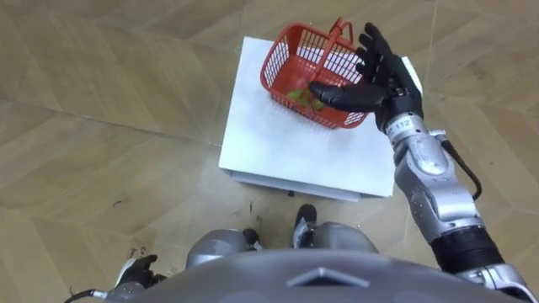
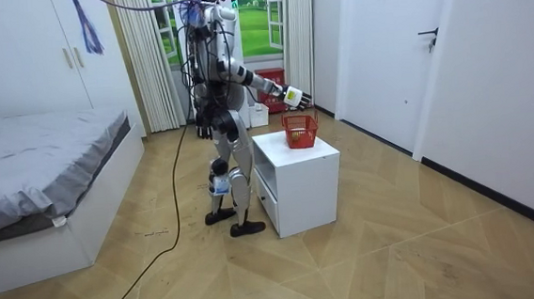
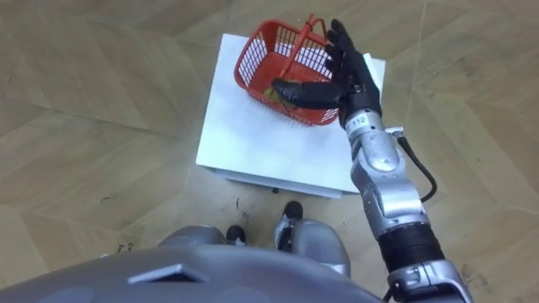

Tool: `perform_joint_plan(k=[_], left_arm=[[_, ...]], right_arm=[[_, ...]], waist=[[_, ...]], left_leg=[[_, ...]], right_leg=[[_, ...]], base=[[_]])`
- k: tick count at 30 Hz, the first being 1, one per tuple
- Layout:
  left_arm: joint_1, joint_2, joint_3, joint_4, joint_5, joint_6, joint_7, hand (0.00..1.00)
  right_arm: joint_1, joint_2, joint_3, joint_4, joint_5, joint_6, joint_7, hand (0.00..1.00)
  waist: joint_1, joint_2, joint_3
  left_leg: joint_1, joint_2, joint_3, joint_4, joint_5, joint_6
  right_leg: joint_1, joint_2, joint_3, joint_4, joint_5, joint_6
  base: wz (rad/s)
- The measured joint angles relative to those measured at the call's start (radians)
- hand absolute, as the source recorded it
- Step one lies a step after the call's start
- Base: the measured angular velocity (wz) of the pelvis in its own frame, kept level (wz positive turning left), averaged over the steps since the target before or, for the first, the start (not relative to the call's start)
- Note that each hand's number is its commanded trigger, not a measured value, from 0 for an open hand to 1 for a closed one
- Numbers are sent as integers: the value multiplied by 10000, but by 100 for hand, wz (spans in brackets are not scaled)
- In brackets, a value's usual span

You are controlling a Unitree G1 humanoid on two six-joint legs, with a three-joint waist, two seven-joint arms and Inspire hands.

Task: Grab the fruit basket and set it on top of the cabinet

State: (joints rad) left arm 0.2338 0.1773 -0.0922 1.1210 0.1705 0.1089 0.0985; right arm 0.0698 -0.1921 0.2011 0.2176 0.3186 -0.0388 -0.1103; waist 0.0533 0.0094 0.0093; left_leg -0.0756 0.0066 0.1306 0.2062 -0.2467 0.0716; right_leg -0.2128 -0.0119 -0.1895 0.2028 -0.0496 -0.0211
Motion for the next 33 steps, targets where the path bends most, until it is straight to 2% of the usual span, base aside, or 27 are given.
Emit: perform_joint_plan(k=[8,12,14,20,22,26,28,33], left_arm=[[-4,-12,1,23,0,-62,70,0],[42,-50,120,11,-3,-66,106,0],[71,-51,122,-26,-5,-68,312,0],[223,-58,154,-701,-28,-70,488,0],[339,-57,278,-796,-94,-220,502,0],[361,-61,550,-879,-239,-314,558,0],[454,-88,1038,-920,-251,-364,746,0],[602,-107,1796,-1040,-119,-383,871,0]], right_arm=[[1,56,-284,-15,-14,-184,-522,0],[224,55,-280,-20,-424,-334,-749,0],[406,54,-295,-20,-453,-338,-966,0],[910,47,-714,-88,-431,-356,-1305,0],[1199,-1,-781,547,-146,-558,-1420,0],[1481,18,-971,1789,122,-566,-1609,0],[1605,39,-1340,3181,554,-563,-1575,0],[2012,57,-2062,5700,893,-469,-1683,0]], waist=[[-125,42,-19],[-134,83,-44],[-210,118,-92],[-316,128,-110],[-406,131,-115],[-590,61,-141],[-732,4,-143],[-756,-40,-128]], left_leg=[[51,9,45,7,1,-1],[349,32,284,-61,1,0],[447,44,311,-98,1,0],[818,60,501,-236,-4,-9],[1135,79,499,-423,4,-28],[1226,74,502,-435,-8,-36],[1428,84,453,-477,-8,-37],[1595,74,393,-557,-15,-41]], right_leg=[[10,28,9,-3,0,0],[148,117,250,-15,0,0],[235,107,255,-28,-3,4],[424,146,508,-5,-5,7],[720,186,503,-27,-11,9],[840,176,505,-39,-19,16],[1092,190,468,-157,-20,17],[1248,230,484,-167,-64,50]], base=[[-1],[-15],[-6],[-11],[0],[0],[7],[4]])
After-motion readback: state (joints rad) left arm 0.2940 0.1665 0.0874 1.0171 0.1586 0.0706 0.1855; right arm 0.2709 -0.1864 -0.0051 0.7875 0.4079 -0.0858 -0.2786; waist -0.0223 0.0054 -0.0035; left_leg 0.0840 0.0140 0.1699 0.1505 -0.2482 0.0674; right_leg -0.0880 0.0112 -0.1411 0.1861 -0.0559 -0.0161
